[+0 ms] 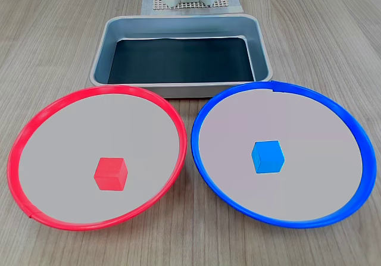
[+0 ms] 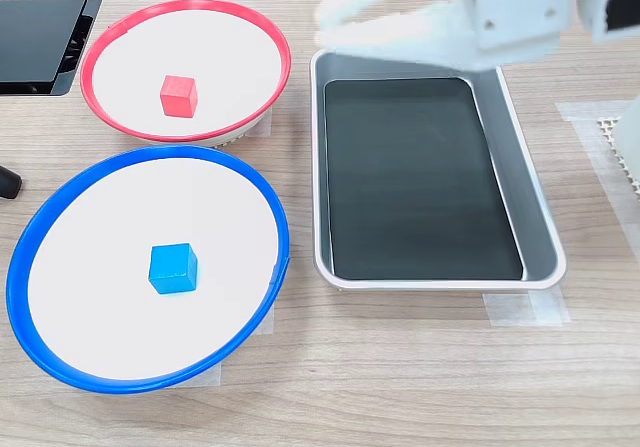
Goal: Move two blocks tray to matching dishes
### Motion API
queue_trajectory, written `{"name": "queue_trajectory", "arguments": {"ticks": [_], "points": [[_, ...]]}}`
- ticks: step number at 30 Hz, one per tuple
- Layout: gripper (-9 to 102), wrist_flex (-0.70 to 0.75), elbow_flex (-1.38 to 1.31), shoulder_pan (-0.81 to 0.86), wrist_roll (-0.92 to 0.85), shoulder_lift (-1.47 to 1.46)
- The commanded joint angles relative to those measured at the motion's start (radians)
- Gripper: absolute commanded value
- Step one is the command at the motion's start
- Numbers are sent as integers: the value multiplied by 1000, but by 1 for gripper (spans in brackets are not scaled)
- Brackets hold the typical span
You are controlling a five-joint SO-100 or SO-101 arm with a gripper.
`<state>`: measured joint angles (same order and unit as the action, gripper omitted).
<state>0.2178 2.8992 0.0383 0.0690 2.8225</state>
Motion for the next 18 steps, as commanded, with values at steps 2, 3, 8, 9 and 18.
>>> {"name": "queue_trajectory", "arguments": {"ticks": [2, 3, 8, 9, 18], "points": [[-1, 302, 123, 9, 0, 258], [-1, 396, 123, 9, 8, 304], [0, 767, 124, 17, 9, 500], [0, 775, 124, 26, 17, 506], [0, 778, 124, 9, -3, 506]]}}
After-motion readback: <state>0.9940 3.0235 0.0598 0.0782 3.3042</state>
